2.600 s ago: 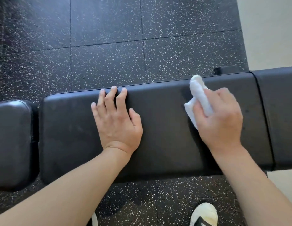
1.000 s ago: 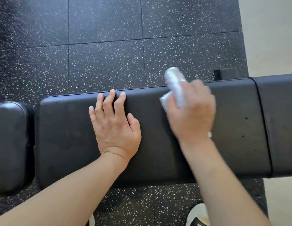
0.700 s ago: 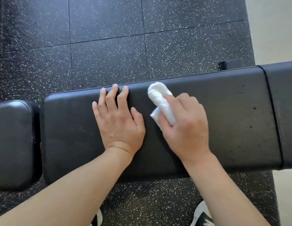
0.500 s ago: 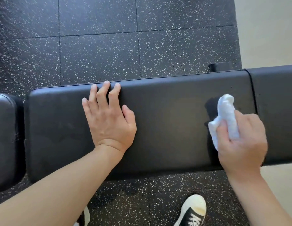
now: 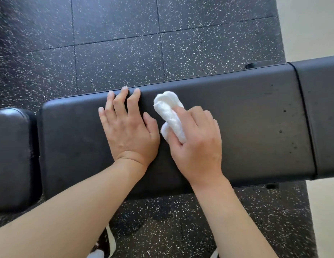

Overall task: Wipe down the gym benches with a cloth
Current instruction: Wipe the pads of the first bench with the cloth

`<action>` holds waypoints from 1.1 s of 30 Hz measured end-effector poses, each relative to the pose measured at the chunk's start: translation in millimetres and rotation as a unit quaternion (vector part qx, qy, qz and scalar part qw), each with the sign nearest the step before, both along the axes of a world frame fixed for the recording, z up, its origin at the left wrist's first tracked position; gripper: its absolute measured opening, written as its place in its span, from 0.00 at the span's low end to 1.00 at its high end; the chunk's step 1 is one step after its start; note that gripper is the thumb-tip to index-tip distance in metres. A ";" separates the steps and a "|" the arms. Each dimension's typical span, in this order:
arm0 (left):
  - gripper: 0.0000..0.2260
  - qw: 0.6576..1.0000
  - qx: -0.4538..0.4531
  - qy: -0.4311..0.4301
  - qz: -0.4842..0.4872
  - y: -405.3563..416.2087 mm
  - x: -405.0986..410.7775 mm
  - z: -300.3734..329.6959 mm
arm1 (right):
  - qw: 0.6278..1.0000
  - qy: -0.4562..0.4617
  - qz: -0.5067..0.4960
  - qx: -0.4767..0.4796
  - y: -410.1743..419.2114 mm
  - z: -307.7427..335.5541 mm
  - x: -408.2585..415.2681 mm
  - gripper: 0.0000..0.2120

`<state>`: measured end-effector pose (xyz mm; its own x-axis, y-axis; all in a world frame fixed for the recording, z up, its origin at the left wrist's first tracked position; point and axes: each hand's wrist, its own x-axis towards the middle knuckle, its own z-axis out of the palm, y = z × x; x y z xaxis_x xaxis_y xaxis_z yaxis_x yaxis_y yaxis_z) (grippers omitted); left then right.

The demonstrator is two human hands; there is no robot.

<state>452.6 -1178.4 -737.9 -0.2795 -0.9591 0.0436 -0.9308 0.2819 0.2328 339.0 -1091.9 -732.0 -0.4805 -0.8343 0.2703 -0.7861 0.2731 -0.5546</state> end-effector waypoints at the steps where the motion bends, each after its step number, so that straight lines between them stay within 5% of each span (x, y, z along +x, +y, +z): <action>1: 0.27 1.000 -0.004 -0.001 0.000 0.1 -0.2 0.2 | 1.000 0.013 0.001 0.001 15.4 -1.2 -13.5 0.12; 9: 0.26 1.000 -0.015 0.016 -0.001 -0.3 1.4 1.5 | 0.992 0.034 -0.116 0.049 138.4 -4.1 -113.1 0.17; 19: 0.26 1.000 -0.004 0.010 0.002 2.3 -1.3 6.0 | 0.998 0.050 0.006 0.045 1.0 -1.3 -36.6 0.14; 26: 0.24 0.998 0.022 -0.054 -0.020 1.6 -4.6 18.7 | 0.997 0.041 0.046 0.050 29.4 10.6 -57.6 0.13; 33: 0.30 0.938 0.054 -0.072 -0.334 2.4 -27.5 31.3 | 0.997 0.017 0.021 0.079 133.8 14.0 -91.3 0.17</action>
<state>425.1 -1176.0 -706.6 -0.8152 -0.5649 -0.1276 -0.5791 0.7952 0.1797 247.7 -958.1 -718.0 -0.4366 -0.8871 0.1498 -0.8162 0.3206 -0.4807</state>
